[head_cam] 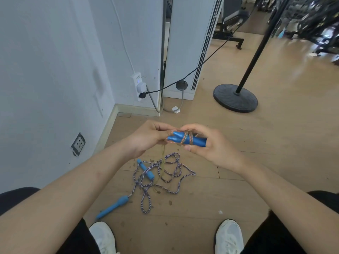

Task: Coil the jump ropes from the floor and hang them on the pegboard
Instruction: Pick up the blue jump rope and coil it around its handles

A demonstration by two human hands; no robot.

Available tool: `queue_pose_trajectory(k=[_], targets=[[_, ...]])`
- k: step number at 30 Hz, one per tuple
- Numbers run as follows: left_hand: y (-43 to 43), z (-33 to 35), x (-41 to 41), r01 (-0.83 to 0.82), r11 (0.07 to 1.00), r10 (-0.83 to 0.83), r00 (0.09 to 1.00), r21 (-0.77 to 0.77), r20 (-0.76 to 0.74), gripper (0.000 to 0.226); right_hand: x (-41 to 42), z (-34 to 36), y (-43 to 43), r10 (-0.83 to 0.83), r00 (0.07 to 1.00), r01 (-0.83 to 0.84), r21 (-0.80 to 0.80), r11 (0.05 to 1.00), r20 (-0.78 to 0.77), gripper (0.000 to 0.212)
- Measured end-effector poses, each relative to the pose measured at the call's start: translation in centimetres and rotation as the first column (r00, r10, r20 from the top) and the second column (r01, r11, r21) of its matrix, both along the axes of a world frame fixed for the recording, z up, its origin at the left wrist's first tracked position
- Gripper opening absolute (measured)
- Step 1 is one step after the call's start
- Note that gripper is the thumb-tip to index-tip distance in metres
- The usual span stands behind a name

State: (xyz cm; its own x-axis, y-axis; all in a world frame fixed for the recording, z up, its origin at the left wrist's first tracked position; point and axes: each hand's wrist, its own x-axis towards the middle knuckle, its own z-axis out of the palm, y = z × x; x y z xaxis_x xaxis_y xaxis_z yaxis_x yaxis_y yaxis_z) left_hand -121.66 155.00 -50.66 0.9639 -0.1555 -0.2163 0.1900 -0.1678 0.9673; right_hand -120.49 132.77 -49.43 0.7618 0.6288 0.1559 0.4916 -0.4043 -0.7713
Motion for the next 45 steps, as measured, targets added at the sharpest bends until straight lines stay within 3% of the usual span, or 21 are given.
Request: queue_pose_trajectory(k=[3, 7, 12, 16, 21, 28, 33, 37, 41, 45], targets=[[-0.1, 0.4, -0.3, -0.006, 1.000, 0.004, 0.998, 0.025, 0.060, 0.022, 0.5, 0.1, -0.2, -0.039, 0.998, 0.040, 0.024, 0.999, -0.049, 0.040], [0.2, 1.2, -0.8, -0.016, 0.999, 0.005, 0.967, 0.041, 0.256, 0.051, 0.9, 0.4, -0.5, -0.066, 0.973, 0.081, 0.057, 0.995, -0.223, 0.039], [-0.4, 1.9, -2.1, 0.134, 0.973, -0.204, 0.886, 0.190, 0.416, 0.067, 1.0, 0.2, -0.3, -0.002, 0.892, 0.059, 0.112, 0.992, -0.452, 0.029], [-0.7, 1.4, -2.2, 0.181, 0.915, -0.352, 0.796, 0.360, 0.493, 0.070, 0.9, 0.1, 0.1, 0.036, 0.853, 0.037, 0.129, 0.991, -0.520, 0.032], [-1.3, 1.2, -2.4, 0.144, 0.891, -0.374, 0.770, 0.430, 0.517, 0.058, 0.6, 0.5, 0.6, 0.098, 0.775, -0.012, 0.140, 0.990, -0.624, 0.048], [-0.5, 1.5, -1.6, 0.082, 0.979, -0.161, 0.869, 0.184, 0.468, 0.030, 1.0, 0.9, 0.6, 0.160, 0.615, 0.009, 0.210, 0.978, -0.772, 0.042], [0.4, 1.3, -0.4, -0.172, 0.985, 0.143, 0.893, 0.030, 0.427, 0.020, 0.8, -0.1, 0.9, 0.044, 0.702, 0.016, 0.077, 0.997, -0.711, 0.053], [1.5, 1.2, 0.1, -0.311, 0.949, 0.262, 0.869, 0.052, 0.421, 0.021, 0.0, -0.9, 1.3, -0.033, 0.864, 0.002, -0.062, 0.998, -0.503, 0.021], [2.0, 0.6, 0.3, -0.286, 0.940, 0.175, 0.873, 0.187, 0.455, 0.028, 0.3, -1.3, 1.0, -0.074, 0.947, 0.035, -0.129, 0.991, -0.312, 0.002], [2.6, -0.1, 0.5, -0.223, 0.875, -0.002, 0.886, 0.430, 0.464, 0.036, 0.7, -1.1, 0.4, -0.139, 0.977, 0.115, -0.143, 0.983, -0.163, 0.005]])
